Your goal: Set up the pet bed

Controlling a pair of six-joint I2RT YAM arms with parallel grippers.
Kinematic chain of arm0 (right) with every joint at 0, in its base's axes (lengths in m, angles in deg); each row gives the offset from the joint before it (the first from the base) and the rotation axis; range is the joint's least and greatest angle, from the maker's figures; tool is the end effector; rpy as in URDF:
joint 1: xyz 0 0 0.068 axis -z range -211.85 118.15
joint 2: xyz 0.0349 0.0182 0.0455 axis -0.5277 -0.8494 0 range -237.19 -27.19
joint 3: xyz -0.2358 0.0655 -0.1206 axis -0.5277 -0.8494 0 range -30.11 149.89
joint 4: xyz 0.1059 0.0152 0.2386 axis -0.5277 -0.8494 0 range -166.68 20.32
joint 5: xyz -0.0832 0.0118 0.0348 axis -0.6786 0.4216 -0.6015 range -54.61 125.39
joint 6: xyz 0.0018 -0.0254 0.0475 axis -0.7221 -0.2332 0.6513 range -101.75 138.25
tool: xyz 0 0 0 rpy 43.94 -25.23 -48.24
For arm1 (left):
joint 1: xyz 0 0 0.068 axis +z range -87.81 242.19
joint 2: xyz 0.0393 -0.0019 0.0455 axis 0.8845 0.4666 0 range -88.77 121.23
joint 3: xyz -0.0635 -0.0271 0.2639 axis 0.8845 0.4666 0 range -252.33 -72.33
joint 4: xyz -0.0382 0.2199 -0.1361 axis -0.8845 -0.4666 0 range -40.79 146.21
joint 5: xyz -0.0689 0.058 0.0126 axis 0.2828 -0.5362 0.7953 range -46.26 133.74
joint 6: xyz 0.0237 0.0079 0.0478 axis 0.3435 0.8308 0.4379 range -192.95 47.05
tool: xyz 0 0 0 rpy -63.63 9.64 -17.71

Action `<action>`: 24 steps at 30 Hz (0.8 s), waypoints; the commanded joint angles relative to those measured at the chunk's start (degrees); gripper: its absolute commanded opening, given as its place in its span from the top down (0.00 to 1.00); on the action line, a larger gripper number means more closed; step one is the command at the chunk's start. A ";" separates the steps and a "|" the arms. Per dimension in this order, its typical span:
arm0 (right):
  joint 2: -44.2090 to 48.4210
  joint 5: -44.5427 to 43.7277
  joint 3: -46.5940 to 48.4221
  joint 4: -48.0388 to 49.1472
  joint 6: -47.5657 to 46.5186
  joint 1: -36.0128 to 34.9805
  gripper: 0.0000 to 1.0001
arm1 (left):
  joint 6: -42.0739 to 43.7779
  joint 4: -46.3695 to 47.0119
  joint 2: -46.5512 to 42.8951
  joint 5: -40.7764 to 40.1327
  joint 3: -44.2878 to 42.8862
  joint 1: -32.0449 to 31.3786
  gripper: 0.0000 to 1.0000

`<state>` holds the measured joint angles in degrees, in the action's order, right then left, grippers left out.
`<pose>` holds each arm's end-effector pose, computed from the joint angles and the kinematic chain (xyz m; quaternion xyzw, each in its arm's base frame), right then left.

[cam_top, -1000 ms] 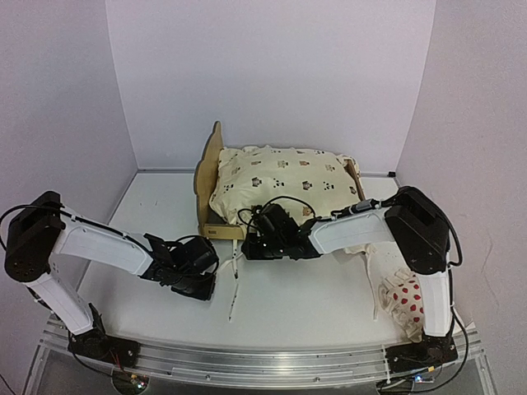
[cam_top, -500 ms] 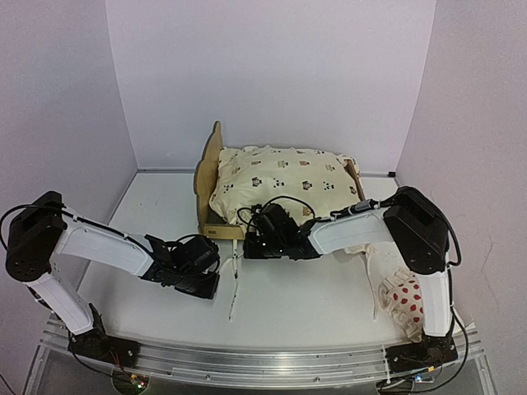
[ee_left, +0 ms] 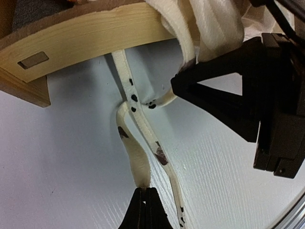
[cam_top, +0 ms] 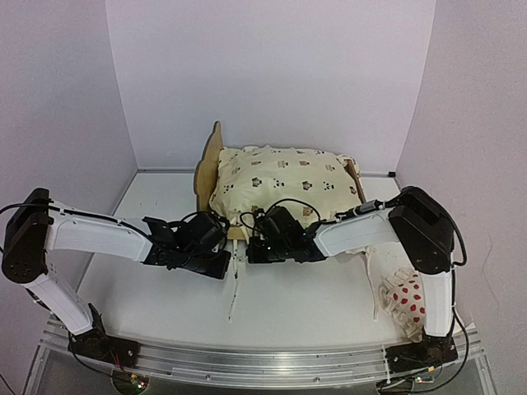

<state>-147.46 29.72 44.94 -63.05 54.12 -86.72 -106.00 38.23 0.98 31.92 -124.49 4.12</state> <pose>0.2641 0.3691 0.1415 -0.1274 0.8912 0.2770 0.3360 0.1708 -0.2602 0.1858 0.1760 0.9342 -0.1413 0.2764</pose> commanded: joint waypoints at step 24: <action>11.66 11.49 -9.39 2.07 -9.90 2.60 0.70 | 14.96 22.11 8.55 11.60 -3.45 7.64 1.00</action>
<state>-140.06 39.09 37.67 -61.91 46.60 -85.35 -93.99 54.93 8.90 40.77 -127.07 10.82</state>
